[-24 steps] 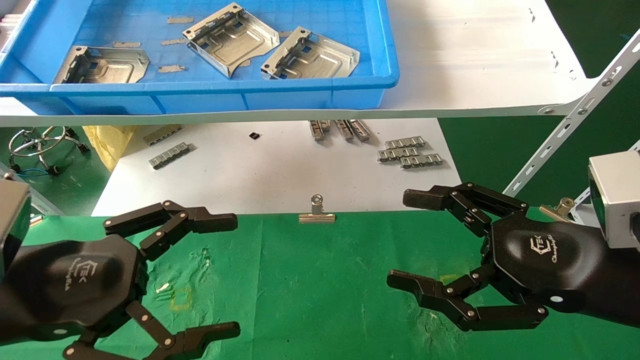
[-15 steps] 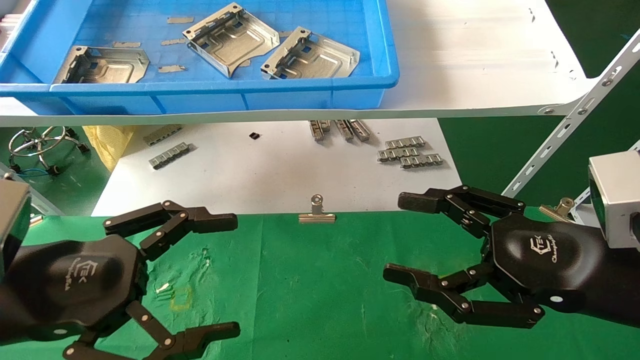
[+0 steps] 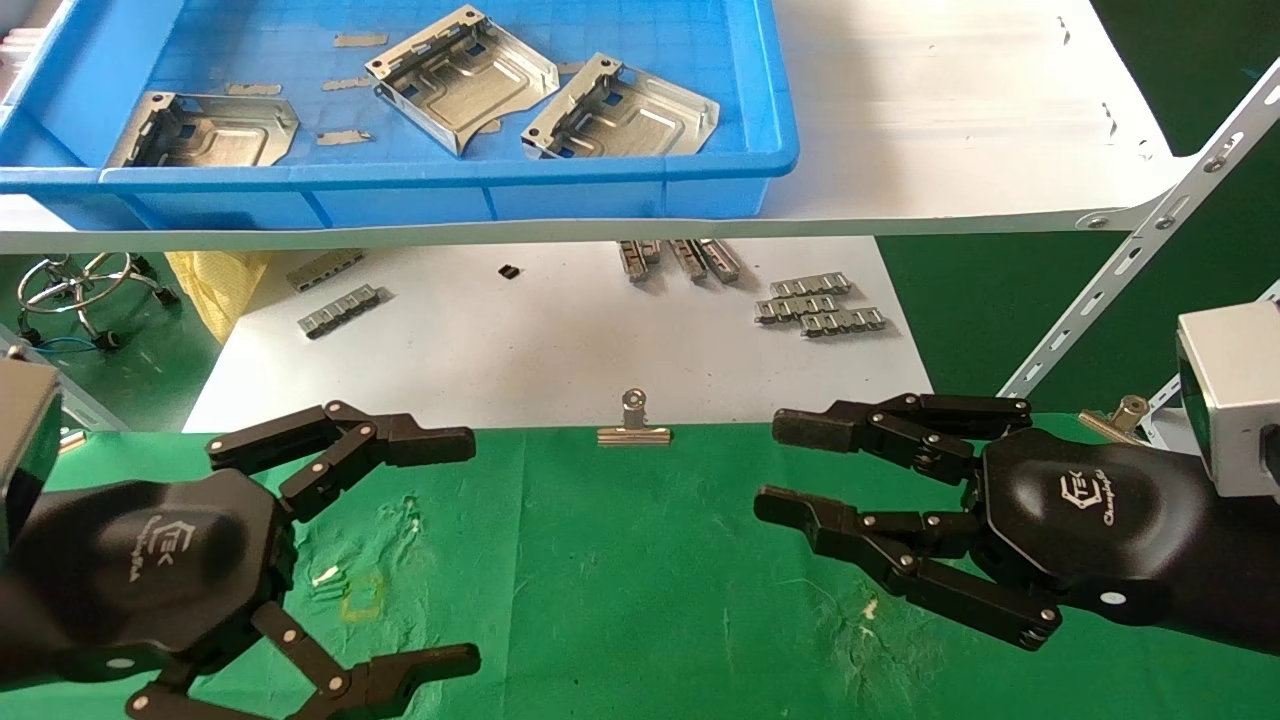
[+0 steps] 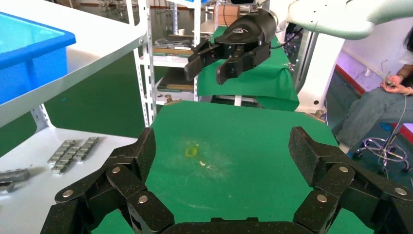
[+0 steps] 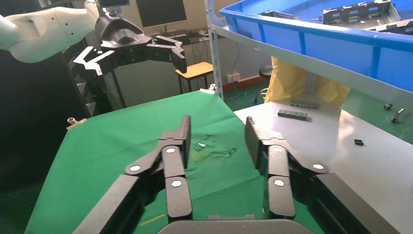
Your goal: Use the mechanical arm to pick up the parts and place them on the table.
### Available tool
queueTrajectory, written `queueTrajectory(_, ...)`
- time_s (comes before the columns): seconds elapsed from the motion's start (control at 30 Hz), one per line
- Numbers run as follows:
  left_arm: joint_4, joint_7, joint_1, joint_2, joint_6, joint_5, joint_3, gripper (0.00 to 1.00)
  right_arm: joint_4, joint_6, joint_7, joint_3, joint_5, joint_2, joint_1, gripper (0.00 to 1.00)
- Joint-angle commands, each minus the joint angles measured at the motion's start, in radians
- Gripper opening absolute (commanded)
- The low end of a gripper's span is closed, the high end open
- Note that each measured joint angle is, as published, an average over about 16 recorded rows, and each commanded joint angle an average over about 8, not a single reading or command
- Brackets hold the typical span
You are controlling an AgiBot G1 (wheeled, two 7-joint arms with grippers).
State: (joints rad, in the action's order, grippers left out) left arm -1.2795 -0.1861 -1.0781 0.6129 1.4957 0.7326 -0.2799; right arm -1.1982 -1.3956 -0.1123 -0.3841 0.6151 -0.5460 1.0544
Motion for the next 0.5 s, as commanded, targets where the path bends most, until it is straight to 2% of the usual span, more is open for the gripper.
queueTrajectory(0.03, 0.000, 0.000, 0.000, 0.000, 0.000, 0.000, 0.000, 1.00, 0.000, 0.000, 0.000, 0.000, 0.000, 0.000, 0.000, 0.00)
queueTrajectory(0.33, -0.008, 0.007, -0.016, -0.003, -0.012, 0.015, 0.003, 1.00, 0.000, 0.000, 0.000, 0.000, 0.000, 0.000, 0.000, 0.00)
queueTrajectory(0.5, -0.013, -0.013, -0.125, 0.014, -0.069, 0.076, 0.001, 1.00, 0.000, 0.000, 0.000, 0.000, 0.000, 0.000, 0.000, 0.00)
